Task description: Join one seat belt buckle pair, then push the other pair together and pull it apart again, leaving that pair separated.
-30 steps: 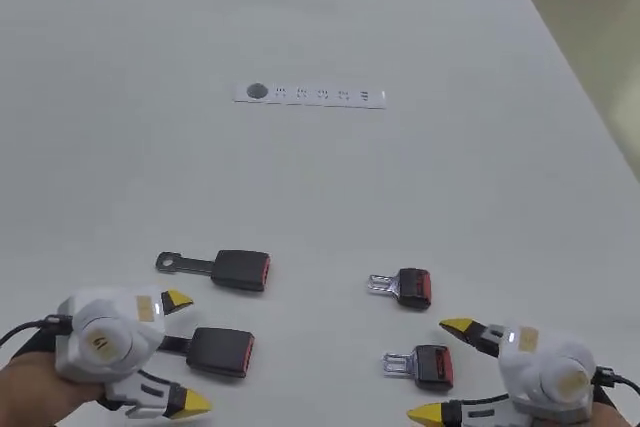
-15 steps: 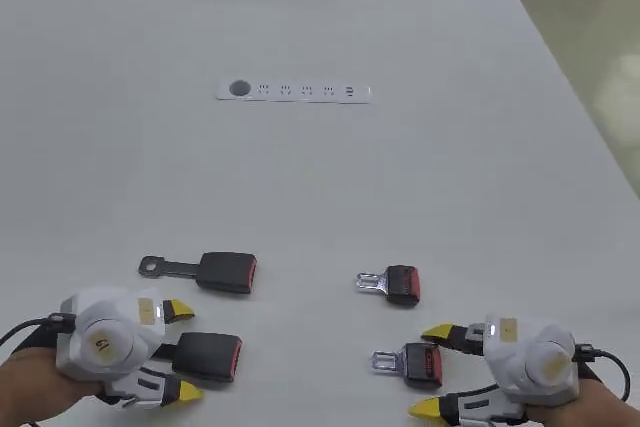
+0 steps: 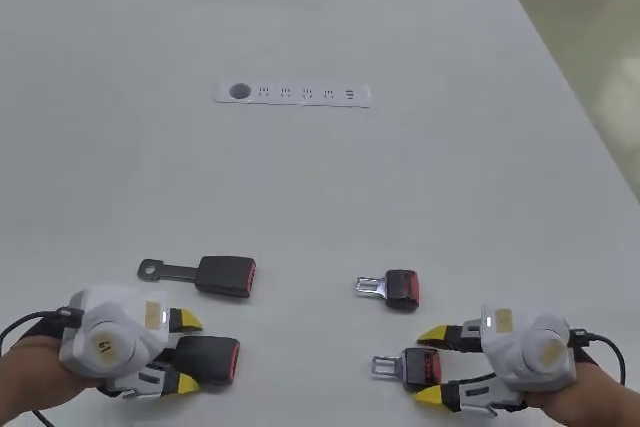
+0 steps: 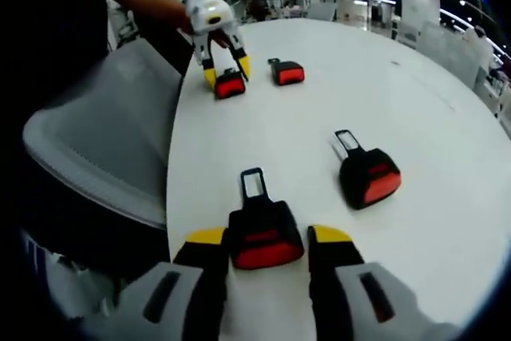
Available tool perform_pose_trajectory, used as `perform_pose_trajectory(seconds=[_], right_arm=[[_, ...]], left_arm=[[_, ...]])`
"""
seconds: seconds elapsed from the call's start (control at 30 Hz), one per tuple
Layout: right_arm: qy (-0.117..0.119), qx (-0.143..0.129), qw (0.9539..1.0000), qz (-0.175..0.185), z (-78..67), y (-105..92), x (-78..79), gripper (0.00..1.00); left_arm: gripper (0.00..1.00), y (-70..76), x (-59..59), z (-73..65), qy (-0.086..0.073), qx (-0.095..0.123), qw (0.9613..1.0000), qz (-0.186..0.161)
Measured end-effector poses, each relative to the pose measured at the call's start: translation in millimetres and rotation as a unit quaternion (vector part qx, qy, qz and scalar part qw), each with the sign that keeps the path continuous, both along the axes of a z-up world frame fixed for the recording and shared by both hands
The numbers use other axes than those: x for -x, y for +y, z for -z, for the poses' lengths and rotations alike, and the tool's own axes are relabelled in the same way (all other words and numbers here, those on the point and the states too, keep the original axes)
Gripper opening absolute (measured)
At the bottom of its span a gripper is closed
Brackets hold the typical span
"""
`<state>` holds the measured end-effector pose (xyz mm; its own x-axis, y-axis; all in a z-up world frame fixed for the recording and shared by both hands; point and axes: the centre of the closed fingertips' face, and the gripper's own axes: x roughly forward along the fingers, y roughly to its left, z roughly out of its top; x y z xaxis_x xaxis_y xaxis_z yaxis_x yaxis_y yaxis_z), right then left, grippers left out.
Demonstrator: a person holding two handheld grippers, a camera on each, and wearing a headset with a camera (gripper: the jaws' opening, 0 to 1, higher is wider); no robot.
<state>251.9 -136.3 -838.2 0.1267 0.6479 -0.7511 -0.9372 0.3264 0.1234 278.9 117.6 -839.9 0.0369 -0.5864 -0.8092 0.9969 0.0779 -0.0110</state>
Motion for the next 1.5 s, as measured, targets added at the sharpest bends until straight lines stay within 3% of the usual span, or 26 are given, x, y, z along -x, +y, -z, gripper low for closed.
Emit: perform_pose_trajectory(seconds=[0.37,0.73,1.5], right_arm=[[-0.004,-0.005,0.9999,-0.008,0.6,-2.1,-0.8,0.38],[-0.006,-0.02,0.9997,0.016,0.6,1.4,-3.5,0.37],[-0.02,-0.055,0.9982,0.013,-0.8,54.4,-10.3,0.37]], left_arm=[[0.36,0.4,-1.7,-1.1,-0.003,0.015,0.9999,-0.005],[0.35,1.6,-2.1,-0.2,0.0,0.018,0.9998,0.003],[0.36,2.5,-0.8,0.6,0.015,0.035,0.9993,-0.006]])
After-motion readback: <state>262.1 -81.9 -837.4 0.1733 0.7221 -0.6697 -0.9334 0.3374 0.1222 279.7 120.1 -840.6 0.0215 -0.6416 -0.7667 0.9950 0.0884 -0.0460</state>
